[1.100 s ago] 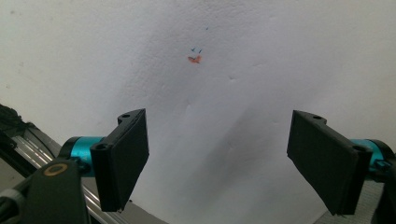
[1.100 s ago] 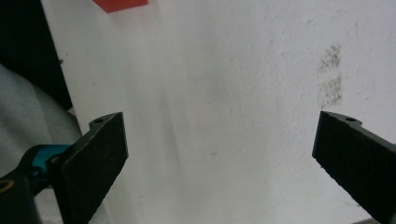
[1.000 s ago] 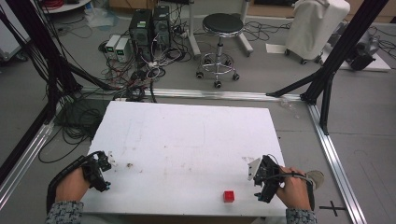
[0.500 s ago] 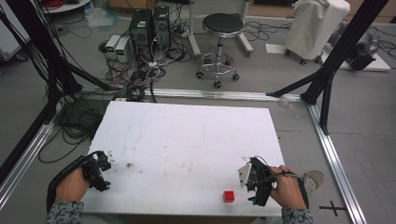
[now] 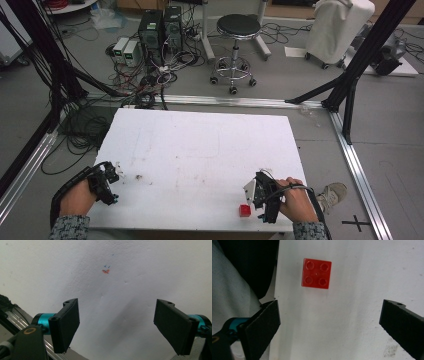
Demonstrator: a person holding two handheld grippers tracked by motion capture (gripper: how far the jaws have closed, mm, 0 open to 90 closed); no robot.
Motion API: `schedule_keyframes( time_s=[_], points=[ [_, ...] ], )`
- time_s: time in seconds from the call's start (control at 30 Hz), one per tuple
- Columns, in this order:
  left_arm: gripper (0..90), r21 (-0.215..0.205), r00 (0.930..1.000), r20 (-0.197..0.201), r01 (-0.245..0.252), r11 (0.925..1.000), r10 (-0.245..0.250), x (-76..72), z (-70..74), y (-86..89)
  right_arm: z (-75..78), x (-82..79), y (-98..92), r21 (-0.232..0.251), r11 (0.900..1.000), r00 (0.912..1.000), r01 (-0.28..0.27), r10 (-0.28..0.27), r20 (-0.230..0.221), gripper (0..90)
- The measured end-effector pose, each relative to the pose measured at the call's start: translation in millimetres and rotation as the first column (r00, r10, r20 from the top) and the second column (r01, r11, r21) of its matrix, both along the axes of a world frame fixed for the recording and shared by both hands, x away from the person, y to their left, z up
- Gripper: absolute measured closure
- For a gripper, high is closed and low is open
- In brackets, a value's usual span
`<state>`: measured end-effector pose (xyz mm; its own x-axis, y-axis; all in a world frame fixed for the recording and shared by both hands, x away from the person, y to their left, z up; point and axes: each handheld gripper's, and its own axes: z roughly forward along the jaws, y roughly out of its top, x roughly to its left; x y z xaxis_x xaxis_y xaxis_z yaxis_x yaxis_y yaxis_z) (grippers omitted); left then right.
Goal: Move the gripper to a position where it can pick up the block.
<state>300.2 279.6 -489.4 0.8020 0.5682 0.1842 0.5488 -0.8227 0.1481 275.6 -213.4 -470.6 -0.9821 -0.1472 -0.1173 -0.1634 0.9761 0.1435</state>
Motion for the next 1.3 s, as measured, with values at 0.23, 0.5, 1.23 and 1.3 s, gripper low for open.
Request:
schedule_keyframes(
  time_s=[0.23,0.5,1.23,1.3],
  points=[
    [21.0,-0.001,1.0000,0.001,0.000,1.0000,0.000,-0.1,-0.2,-0.3,-8.3,1.4,13.0,-0.038,0.999,0.9998,-0.010,0.009,-0.020,2.6],
    [21.0,-0.004,1.0000,0.000,-0.001,1.0000,0.001,0.0,-0.4,0.0,-19.8,4.0,25.3,-0.075,0.997,0.9999,0.000,-0.001,-0.015,2.5],
    [21.0,-0.003,0.9999,0.010,0.003,1.0000,-0.003,-0.1,-0.1,-0.2,-47.9,3.1,47.7,-0.151,0.988,0.9992,0.020,-0.025,-0.031,2.5],
    [21.0,-0.004,1.0000,0.006,0.000,1.0000,0.000,0.0,-0.2,0.1,-48.8,2.9,48.1,-0.159,0.987,0.9991,0.021,-0.027,-0.034,2.5]
  ],
)
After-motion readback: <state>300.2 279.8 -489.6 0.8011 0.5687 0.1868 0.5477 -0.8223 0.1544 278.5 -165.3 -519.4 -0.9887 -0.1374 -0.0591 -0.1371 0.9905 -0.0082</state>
